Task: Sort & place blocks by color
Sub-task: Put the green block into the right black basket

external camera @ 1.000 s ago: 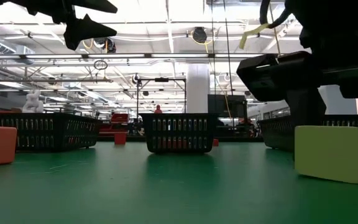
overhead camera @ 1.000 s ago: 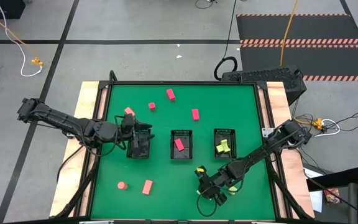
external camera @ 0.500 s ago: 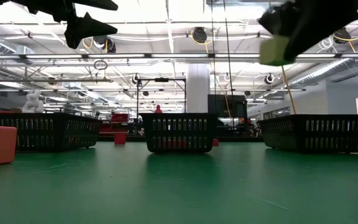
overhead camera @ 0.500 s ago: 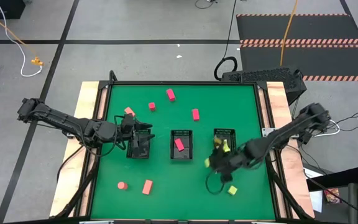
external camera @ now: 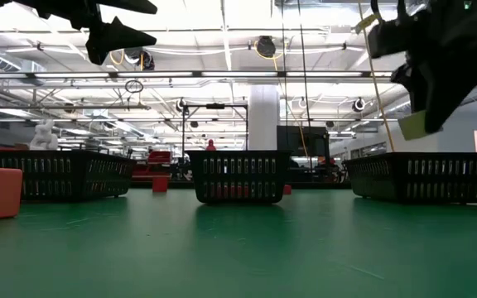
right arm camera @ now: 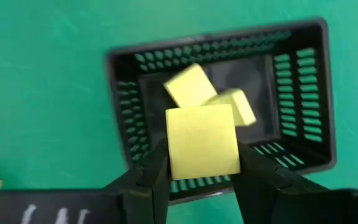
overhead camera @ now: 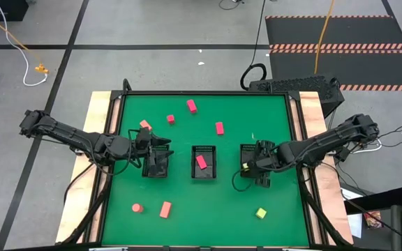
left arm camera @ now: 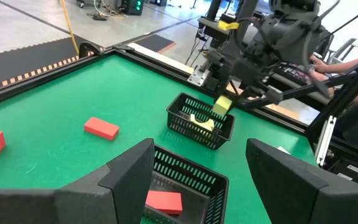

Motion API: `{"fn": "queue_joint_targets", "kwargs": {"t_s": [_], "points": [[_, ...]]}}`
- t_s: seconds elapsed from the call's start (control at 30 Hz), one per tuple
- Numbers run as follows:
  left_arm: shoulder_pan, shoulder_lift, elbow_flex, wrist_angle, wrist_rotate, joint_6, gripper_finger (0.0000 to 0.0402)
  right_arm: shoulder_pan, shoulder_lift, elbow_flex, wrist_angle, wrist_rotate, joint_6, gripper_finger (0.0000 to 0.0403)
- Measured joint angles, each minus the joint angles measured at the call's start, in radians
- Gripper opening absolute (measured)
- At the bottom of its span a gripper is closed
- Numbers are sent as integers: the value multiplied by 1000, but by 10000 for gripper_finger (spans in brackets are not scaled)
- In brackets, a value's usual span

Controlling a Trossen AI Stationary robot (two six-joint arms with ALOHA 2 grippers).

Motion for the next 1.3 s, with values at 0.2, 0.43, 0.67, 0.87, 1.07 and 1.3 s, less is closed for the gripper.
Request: {"fn": "queue_joint_targets", "kwargs": {"t_s": [0.2,0.43,0.67,0.87,1.07,1.3], "points": [[-1,0,0,0,0,-4,255,-5,-2,-11,13,39,101,258],[0,0,0,0,1,-5,255,-35,-2,-11,12,40,97,374],[0,0,0,0,1,-5,255,-110,-25,-11,67,94,25,376],[0,-2,0,0,1,1,255,-140,-38,-11,173,29,-9,376],[-1,-4,0,2,1,19,255,-80,-15,24,226,-126,42,367],[-1,-4,0,26,1,19,255,93,175,269,17,-188,115,332]]}}
